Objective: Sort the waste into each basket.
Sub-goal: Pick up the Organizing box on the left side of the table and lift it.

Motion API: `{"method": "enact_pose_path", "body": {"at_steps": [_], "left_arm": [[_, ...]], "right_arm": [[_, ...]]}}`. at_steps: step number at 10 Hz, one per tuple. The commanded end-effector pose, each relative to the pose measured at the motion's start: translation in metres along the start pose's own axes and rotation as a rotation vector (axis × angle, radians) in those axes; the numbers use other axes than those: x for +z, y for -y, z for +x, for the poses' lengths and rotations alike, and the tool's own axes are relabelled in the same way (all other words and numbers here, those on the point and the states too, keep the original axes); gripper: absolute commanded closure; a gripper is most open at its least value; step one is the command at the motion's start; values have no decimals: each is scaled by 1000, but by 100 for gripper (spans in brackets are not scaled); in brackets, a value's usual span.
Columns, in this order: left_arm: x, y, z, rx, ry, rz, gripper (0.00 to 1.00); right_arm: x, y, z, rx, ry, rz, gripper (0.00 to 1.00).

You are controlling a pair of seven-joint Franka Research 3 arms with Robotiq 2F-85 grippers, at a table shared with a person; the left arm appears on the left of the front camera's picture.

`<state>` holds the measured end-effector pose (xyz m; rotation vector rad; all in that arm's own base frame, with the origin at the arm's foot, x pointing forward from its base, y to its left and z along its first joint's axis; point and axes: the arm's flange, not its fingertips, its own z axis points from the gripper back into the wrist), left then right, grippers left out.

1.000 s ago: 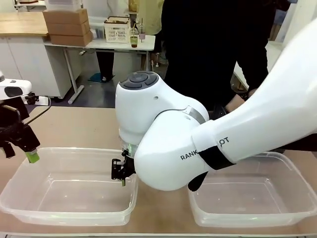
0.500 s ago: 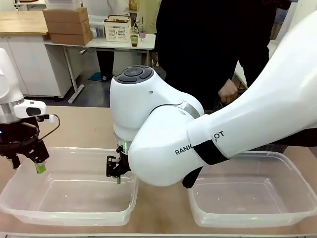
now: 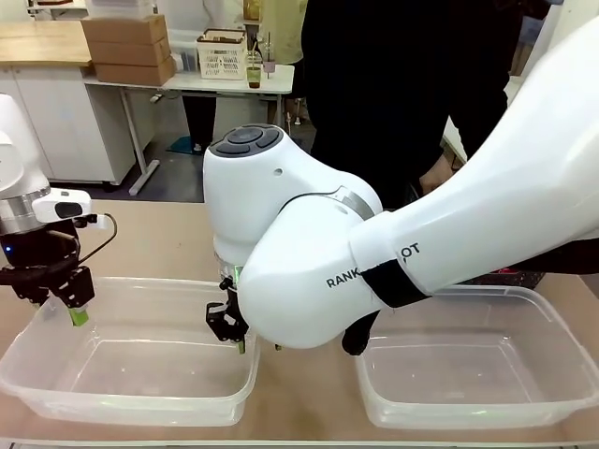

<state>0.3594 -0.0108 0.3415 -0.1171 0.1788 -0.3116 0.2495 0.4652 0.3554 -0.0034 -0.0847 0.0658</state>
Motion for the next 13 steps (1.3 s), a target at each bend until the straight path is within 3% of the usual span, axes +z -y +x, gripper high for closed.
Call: {"method": "enact_pose_path", "body": {"at_steps": [1, 2, 3, 4, 9, 11, 13], "left_arm": [[-103, 37, -145, -3, 63, -9, 100], [-101, 37, -146, -4, 68, -14, 86], [-100, 37, -146, -7, 69, -15, 96], [-99, 37, -146, -8, 70, -12, 100], [-89, 30, -137, 24, 90, -14, 100], [-56, 17, -122, 107, 159, 6, 100], [3, 11, -100, 142, 232, -30, 100]], "right_arm": [[3, -6, 4, -35, -16, -3, 86], [3, -6, 4, -39, -19, -3, 100], [1, -5, 5, -40, -24, -8, 100], [0, -3, 5, -44, -28, -12, 100], [-4, 3, 8, -56, -63, -15, 100], [9, 14, 13, -56, -70, -13, 100], [33, 29, 25, -72, -52, -53, 100]]}}
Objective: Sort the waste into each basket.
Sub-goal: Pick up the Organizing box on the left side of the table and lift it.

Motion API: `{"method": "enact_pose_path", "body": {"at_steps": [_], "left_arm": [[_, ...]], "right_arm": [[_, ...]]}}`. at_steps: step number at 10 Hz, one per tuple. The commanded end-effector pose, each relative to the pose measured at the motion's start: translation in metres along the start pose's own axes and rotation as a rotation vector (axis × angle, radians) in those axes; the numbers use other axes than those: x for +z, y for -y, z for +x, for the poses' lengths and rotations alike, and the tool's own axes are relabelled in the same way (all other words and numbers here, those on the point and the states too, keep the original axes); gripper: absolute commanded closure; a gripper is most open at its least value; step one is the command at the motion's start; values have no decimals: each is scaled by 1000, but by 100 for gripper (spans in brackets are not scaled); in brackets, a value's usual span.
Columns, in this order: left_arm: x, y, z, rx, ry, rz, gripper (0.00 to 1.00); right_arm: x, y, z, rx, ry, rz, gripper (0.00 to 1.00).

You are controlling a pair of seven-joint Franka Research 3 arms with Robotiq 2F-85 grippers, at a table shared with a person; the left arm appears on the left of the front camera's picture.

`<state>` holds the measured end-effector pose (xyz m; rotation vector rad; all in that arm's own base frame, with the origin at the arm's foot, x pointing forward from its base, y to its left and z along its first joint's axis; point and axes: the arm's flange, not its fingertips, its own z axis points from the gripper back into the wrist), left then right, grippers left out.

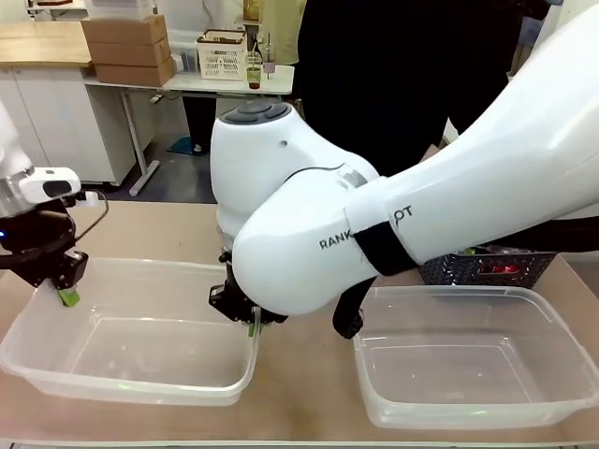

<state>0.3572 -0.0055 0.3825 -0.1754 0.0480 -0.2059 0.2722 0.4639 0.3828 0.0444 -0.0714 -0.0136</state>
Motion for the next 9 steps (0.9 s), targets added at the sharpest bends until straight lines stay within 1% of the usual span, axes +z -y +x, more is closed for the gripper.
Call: {"method": "enact_pose_path", "body": {"at_steps": [1, 2, 3, 5, 6, 7, 8, 9], "left_arm": [[4, 8, -82, 64, 122, 21, 100], [35, 20, -67, 105, 155, 46, 100], [61, 30, -55, 120, 197, 61, 100], [97, 47, -27, 145, 205, 64, 100], [105, 57, -21, 115, 227, 66, 100], [82, 62, -34, 91, 180, 27, 100], [82, 62, -34, 91, 180, 27, 100], [82, 62, -34, 91, 180, 27, 100]], "right_arm": [[25, 33, 8, 5, -28, -107, 100], [40, 43, 14, 4, -21, -131, 100], [51, 51, 18, 0, -14, -165, 100], [70, 68, 21, 46, -31, -184, 100], [82, 80, 25, 46, -55, -163, 100], [97, 92, 26, 82, -32, -110, 100], [102, 102, 1, 171, -28, -23, 100], [95, 49, 24, 48, 7, -42, 100]]}}
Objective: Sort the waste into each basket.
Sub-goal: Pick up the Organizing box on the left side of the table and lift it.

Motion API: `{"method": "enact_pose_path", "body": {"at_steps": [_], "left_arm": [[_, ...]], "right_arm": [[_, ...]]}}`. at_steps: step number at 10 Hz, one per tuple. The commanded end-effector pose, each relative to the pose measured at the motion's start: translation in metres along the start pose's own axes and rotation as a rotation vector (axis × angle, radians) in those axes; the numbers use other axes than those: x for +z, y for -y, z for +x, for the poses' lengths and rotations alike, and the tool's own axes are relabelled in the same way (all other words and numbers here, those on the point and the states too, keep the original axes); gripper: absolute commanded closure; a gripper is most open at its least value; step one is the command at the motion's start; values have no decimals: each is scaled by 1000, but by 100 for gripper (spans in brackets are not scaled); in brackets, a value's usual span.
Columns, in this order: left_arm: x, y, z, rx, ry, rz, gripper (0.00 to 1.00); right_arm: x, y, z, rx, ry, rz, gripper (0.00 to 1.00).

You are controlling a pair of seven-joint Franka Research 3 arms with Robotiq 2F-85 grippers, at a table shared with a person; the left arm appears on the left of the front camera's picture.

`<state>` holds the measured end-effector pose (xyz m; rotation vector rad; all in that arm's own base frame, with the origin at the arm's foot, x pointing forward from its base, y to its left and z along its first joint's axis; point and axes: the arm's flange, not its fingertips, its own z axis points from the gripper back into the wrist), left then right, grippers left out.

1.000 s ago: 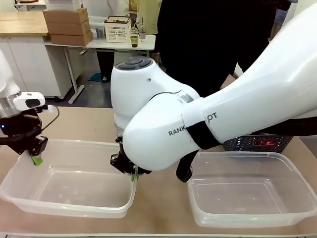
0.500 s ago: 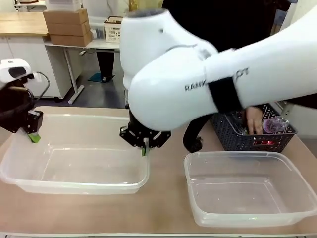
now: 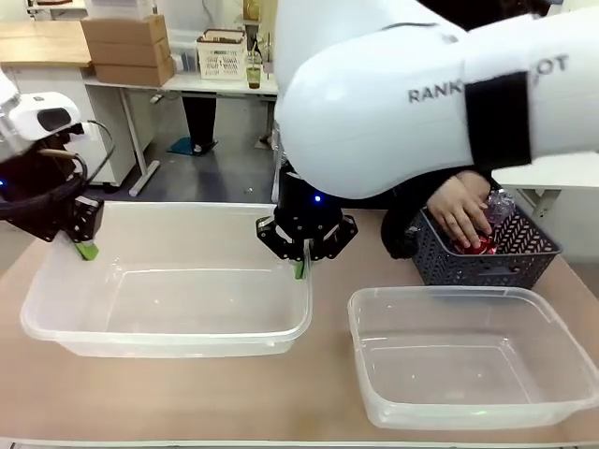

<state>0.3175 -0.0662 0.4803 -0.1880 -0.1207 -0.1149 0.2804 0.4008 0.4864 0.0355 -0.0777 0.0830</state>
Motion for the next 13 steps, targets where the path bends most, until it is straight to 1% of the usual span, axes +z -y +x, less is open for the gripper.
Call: {"method": "enact_pose_path", "body": {"at_steps": [1, 2, 3, 4, 5, 6, 7, 8, 9, 11, 13], "left_arm": [[-1, -22, -4, 13, 5, 25, 100], [0, 0, 0, 0, 0, 0, 96], [1, 13, 3, -40, -62, -55, 96], [3, 33, 12, 5, -82, -15, 96], [3, 53, 19, 27, -158, 4, 96], [-3, 75, 29, -58, -177, 3, 96], [-8, 100, 35, -76, -175, 33, 96], [-10, 118, 37, -91, -164, 55, 96], [-10, 134, 40, -84, -161, 44, 96], [-16, 157, 47, -67, -179, 5, 96], [-22, 158, 60, -6, -201, 3, 96]], "right_arm": [[-10, -8, 8, -49, 1, -36, 100], [0, 0, 0, 0, 0, 0, 95], [-3, 24, 3, -37, -11, 62, 95], [1, 45, 11, -103, -10, 56, 95], [8, 58, 17, -89, -27, 50, 95], [16, 73, 26, -144, -52, 2, 95], [24, 85, 35, -172, -63, -41, 95], [27, 93, 39, -165, -81, -59, 95], [27, 99, 40, -159, -103, -96, 95], [22, 105, 41, -129, -100, -89, 95], [12, 118, 39, -122, -72, -52, 95]]}}
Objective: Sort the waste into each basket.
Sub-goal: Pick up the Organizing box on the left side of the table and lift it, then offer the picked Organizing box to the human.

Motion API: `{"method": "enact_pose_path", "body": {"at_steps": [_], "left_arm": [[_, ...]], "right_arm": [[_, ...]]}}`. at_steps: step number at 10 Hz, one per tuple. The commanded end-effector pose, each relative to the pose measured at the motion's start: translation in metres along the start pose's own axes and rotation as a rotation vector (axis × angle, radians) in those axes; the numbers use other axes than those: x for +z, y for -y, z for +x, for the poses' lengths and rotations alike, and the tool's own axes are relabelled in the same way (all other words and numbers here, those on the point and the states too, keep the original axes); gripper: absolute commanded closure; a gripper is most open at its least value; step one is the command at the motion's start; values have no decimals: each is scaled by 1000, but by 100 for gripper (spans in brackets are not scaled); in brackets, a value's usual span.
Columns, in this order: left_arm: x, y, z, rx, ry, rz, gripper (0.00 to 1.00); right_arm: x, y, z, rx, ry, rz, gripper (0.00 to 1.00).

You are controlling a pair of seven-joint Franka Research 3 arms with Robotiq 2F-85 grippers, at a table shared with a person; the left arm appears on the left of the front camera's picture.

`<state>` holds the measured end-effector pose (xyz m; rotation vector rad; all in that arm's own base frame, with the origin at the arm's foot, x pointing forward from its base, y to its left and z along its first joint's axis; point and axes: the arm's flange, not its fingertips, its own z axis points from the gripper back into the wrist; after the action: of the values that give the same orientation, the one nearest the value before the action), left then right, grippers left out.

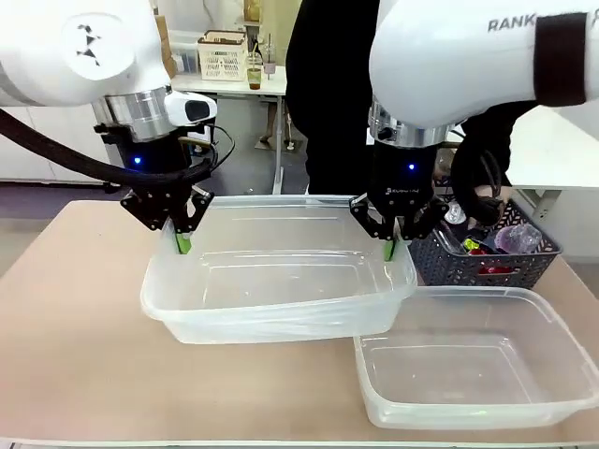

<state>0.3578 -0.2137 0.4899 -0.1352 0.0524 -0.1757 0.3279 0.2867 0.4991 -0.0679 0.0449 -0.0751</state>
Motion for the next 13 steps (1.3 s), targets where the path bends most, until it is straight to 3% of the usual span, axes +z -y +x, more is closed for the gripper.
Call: {"method": "enact_pose_path", "body": {"at_steps": [1, 4, 5, 13], "left_arm": [[-1, 15, 15, 64, -41, -46, 96], [-12, 16, 40, 132, -36, -79, 96], [-12, -3, 26, 73, -43, -18, 96], [-12, -3, 26, 73, -43, -18, 96]], "right_arm": [[-5, 6, 2, 34, 64, 73, 95], [-13, 9, 8, 65, 96, 136, 95], [-8, 10, 7, 30, 46, 44, 95], [-8, 10, 7, 30, 46, 44, 95]]}}
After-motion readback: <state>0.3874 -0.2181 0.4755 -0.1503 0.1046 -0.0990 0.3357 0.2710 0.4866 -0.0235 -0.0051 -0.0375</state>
